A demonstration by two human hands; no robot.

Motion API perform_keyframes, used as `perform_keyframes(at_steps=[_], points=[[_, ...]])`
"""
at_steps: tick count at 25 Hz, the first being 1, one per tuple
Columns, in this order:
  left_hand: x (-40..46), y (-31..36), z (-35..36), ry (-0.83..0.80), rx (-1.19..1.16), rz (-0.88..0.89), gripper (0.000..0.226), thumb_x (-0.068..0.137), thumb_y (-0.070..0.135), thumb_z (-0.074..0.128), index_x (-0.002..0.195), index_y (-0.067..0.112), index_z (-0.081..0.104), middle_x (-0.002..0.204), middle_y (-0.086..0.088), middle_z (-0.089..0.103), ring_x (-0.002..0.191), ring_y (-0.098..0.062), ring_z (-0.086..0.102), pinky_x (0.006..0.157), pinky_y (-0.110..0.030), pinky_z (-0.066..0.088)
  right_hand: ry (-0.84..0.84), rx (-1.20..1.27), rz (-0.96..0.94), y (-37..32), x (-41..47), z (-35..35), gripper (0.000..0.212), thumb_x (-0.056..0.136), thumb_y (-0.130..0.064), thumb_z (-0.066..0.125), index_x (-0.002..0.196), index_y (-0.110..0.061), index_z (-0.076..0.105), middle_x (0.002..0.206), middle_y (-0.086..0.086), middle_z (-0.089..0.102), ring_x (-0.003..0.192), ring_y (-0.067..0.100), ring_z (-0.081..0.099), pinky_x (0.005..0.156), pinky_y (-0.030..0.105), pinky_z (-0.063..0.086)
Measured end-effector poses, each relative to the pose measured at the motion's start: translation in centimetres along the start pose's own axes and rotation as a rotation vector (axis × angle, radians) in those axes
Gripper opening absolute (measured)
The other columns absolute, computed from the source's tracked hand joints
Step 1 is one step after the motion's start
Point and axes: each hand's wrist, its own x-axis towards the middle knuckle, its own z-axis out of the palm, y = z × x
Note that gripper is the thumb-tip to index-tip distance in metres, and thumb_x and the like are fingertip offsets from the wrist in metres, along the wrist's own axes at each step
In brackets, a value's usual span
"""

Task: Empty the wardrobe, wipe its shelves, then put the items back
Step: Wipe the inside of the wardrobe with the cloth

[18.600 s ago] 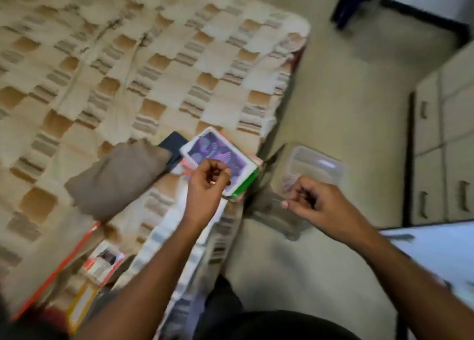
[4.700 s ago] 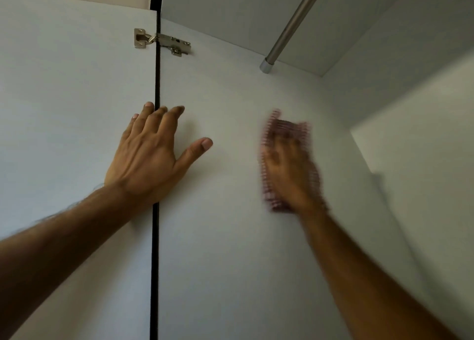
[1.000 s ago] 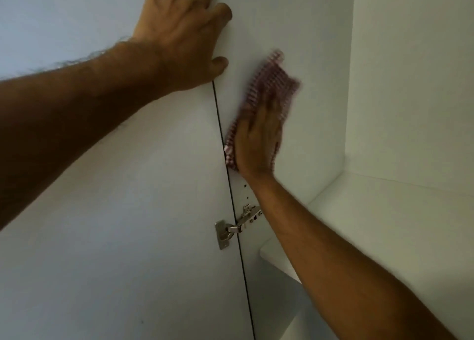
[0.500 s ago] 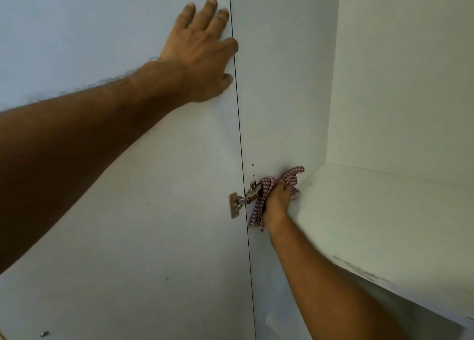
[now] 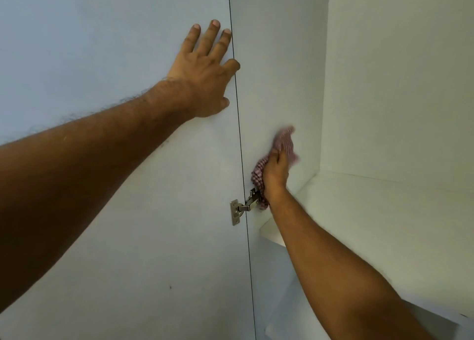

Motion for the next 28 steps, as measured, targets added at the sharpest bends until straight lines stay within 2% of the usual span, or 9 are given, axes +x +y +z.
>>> perform_keyframes(at_steps=[3, 4, 8, 11, 14, 17, 21, 24, 28], points=[[0.1, 0.1, 0.2, -0.013, 0.015, -0.011, 0.072, 0.093, 0.054, 0.057, 0.152, 0.022, 0.031, 0.167, -0.018, -0.006, 0.153, -0.037, -0.012, 0.124, -0.056, -0.004, 0.153, 0.376, 0.653, 2.5, -4.3, -2.0, 0.046, 0.107, -0.042, 0.031, 0.143, -0.018, 0.047, 0.129, 0.012, 0.06, 0.115, 0.032, 0.06, 0.104, 0.053, 0.046], [0.1, 0.3, 0.2, -0.007, 0.011, -0.018, 0.073, 0.092, 0.055, 0.057, 0.152, 0.021, 0.031, 0.167, -0.018, -0.006, 0.153, -0.038, -0.012, 0.123, -0.056, -0.004, 0.166, 0.496, 0.746, 2.4, -5.3, -2.0, 0.043, 0.108, -0.037, 0.031, 0.14, -0.015, 0.048, 0.123, 0.013, 0.061, 0.108, 0.033, 0.062, 0.1, 0.053, 0.049], [0.2, 0.6, 0.3, 0.004, -0.014, -0.027, 0.074, 0.091, 0.059, 0.056, 0.151, 0.022, 0.033, 0.167, -0.019, -0.006, 0.153, -0.039, -0.012, 0.123, -0.059, -0.004, 0.29, 0.448, 0.592, 0.5, -4.6, -1.2, 0.045, 0.109, -0.029, 0.026, 0.151, -0.018, 0.035, 0.149, 0.01, 0.044, 0.133, 0.037, 0.046, 0.111, 0.054, 0.039], [0.0, 0.5, 0.3, -0.018, 0.039, -0.011, 0.075, 0.092, 0.06, 0.055, 0.153, 0.026, 0.029, 0.166, -0.019, -0.009, 0.153, -0.039, -0.013, 0.123, -0.058, -0.002, 0.22, 0.223, 0.41, -1.1, -0.6, -2.1, 0.044, 0.108, -0.032, 0.031, 0.146, -0.014, 0.044, 0.142, 0.012, 0.052, 0.127, 0.032, 0.052, 0.103, 0.036, 0.043], [0.0, 0.7, 0.2, -0.026, 0.041, -0.02, 0.074, 0.092, 0.061, 0.053, 0.153, 0.027, 0.029, 0.166, -0.019, -0.011, 0.152, -0.04, -0.014, 0.122, -0.059, -0.002, 0.186, 0.072, 0.361, -2.2, 0.9, -2.7, 0.044, 0.108, -0.035, 0.033, 0.144, -0.015, 0.048, 0.126, 0.006, 0.061, 0.115, 0.027, 0.057, 0.099, 0.036, 0.046], [0.1, 1.3, 0.8, 0.011, 0.02, -0.056, 0.07, 0.092, 0.06, 0.054, 0.15, 0.025, 0.035, 0.166, -0.02, -0.007, 0.152, -0.041, -0.012, 0.122, -0.062, -0.002, 0.128, 0.262, 0.609, 0.5, -5.3, -2.4, 0.03, 0.107, -0.032, 0.037, 0.131, -0.023, 0.054, 0.105, 0.005, 0.065, 0.101, 0.03, 0.064, 0.094, 0.044, 0.053], [1.5, 3.6, 1.0, 0.13, -0.006, -0.129, 0.066, 0.093, 0.053, 0.055, 0.146, 0.019, 0.038, 0.165, -0.022, 0.012, 0.153, -0.042, 0.003, 0.119, -0.068, 0.001, 0.148, 0.559, 0.718, 0.3, -7.6, -4.4, 0.033, 0.106, -0.035, 0.043, 0.135, -0.022, 0.054, 0.117, 0.01, 0.064, 0.101, 0.033, 0.063, 0.087, 0.052, 0.055], [4.6, 5.6, 0.9, 0.17, -0.101, -0.091, 0.067, 0.094, 0.049, 0.056, 0.148, 0.017, 0.034, 0.164, -0.021, 0.016, 0.154, -0.038, 0.007, 0.122, -0.063, 0.003, 0.183, 0.742, 0.526, -4.9, -1.1, -7.8, 0.03, 0.107, -0.032, 0.043, 0.132, -0.021, 0.056, 0.107, 0.008, 0.065, 0.091, 0.028, 0.065, 0.071, 0.042, 0.055], [11.3, 8.2, 1.0, 0.153, -0.196, -0.077, 0.071, 0.096, 0.048, 0.056, 0.153, 0.018, 0.026, 0.166, -0.018, 0.01, 0.154, -0.035, 0.002, 0.124, -0.055, 0.009, 0.208, 0.683, 0.197, -11.0, 9.6, -13.0, 0.042, 0.106, -0.036, 0.045, 0.147, -0.026, 0.046, 0.136, 0.005, 0.058, 0.11, 0.027, 0.062, 0.097, 0.05, 0.052]])
